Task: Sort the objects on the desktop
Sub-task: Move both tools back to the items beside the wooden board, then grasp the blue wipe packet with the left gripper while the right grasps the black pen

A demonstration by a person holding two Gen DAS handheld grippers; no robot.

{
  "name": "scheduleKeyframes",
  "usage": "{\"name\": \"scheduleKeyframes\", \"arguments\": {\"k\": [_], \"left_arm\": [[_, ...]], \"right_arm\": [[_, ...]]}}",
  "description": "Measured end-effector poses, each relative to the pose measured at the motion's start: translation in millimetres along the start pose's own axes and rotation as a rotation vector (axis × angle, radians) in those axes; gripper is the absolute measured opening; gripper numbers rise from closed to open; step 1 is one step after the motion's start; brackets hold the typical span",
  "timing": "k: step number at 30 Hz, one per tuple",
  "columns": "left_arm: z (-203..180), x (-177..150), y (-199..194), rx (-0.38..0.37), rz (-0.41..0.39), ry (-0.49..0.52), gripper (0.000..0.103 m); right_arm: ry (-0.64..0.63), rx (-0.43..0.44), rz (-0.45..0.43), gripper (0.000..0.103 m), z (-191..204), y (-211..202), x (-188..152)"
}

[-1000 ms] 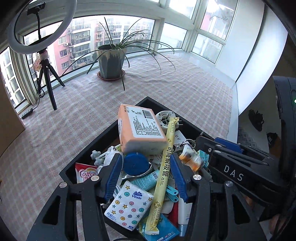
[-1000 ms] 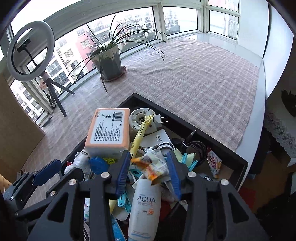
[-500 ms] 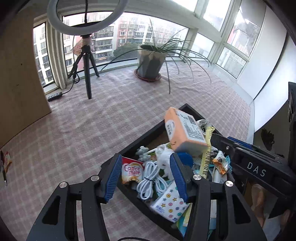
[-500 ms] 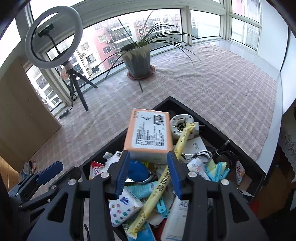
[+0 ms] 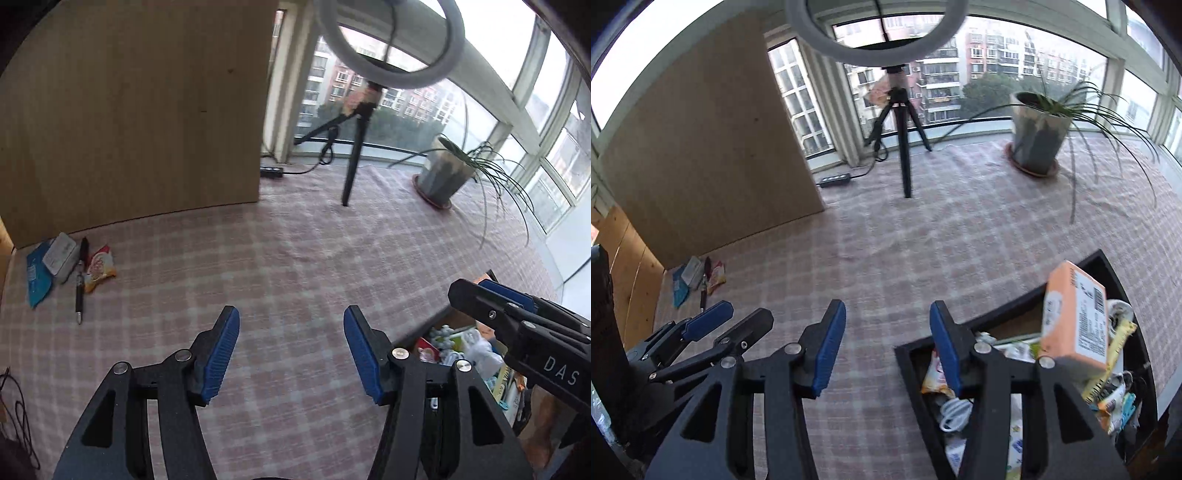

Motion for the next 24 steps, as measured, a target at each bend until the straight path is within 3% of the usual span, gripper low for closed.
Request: {"name": "scheduleKeyframes", "arguments": {"k": [13,19,24], "left_arm": [[225.6,-7.1,-1.3,0.204,-0.003,-0.341,0.058],[326.4,-25.8,-0.4,0.289,-0.005,-0.502,0.058],[395.2,-36.7,8.6,0.314,-0.006,-0.638,0.057]], "right_arm": [[-0.235,0.203,0.152,0.047,178.1,89.9,10.4],[-0.331,0.239,0.187,0.047,243.6,129.6,8.2],[-0.347,0.265,0.236,0.047,285.6,164.2,8.3]]}}
Point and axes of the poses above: each gripper's, at about its wrist camera, not at the fingertips, and y roughly the way its jaws point, z to its left, x to its top, the point moved 10 cm from there along y, roughly the way its jaws point, and after that the axes turned 5 degrees about y, right-handed, at the moved point
